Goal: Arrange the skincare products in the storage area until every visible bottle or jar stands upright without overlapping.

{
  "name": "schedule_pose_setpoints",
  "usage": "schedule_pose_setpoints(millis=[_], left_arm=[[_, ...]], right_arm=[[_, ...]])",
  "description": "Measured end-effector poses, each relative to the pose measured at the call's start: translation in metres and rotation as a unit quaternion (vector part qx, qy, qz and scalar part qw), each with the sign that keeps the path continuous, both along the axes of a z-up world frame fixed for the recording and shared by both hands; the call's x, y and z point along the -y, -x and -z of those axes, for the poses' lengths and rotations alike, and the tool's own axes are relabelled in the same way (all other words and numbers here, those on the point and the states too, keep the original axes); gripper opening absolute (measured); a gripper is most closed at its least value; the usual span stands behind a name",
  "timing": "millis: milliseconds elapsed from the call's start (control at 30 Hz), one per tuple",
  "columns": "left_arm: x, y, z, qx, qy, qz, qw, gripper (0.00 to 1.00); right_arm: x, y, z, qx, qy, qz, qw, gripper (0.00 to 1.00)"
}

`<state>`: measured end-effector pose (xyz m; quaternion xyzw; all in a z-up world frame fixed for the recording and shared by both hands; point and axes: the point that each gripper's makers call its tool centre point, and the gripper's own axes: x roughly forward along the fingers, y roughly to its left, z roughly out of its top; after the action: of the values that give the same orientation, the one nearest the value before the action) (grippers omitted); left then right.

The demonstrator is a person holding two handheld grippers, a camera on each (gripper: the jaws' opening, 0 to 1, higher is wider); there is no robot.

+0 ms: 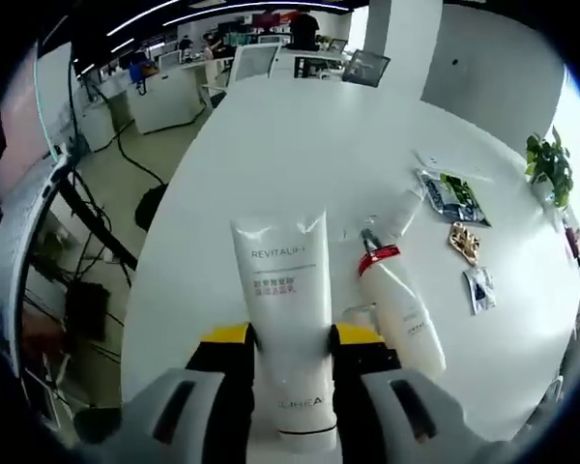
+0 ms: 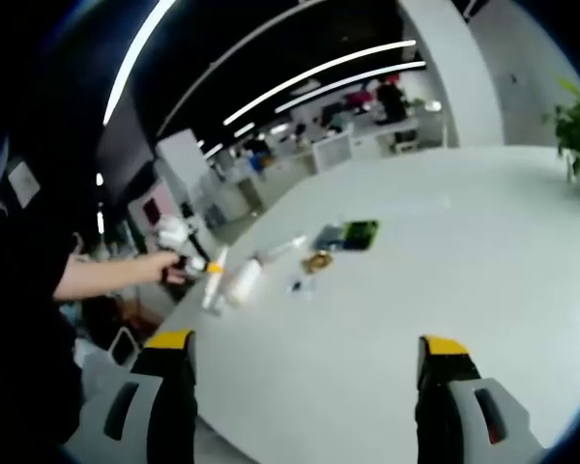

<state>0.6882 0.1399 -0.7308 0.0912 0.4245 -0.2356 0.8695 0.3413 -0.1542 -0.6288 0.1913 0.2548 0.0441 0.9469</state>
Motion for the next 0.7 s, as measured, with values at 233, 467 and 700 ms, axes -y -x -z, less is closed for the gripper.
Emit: schedule_pose_setpoints(millis=[233, 467, 700], left_arm=[[-0.005, 0.009, -0.027, 0.057, -0.001, 0.020, 0.9982, 0.26], [-0.006, 0.018, -0.041, 0.090, 0.004, 0.035, 0.9953, 0.26], [0.000, 0.027, -0.068, 0.132, 0.025, 0.054, 0.9894, 0.26]], right_arm=[[-0.009, -0.006, -0.006, 0.010, 0.000, -0.013, 0.9999, 0.97], [-0.018, -0.007, -0.009, 0.013, 0.002, -0.026, 0.9996, 0.97], [-0.021, -0.008, -0.018, 0.022, 0.007, -0.032, 0.9992, 0.97]])
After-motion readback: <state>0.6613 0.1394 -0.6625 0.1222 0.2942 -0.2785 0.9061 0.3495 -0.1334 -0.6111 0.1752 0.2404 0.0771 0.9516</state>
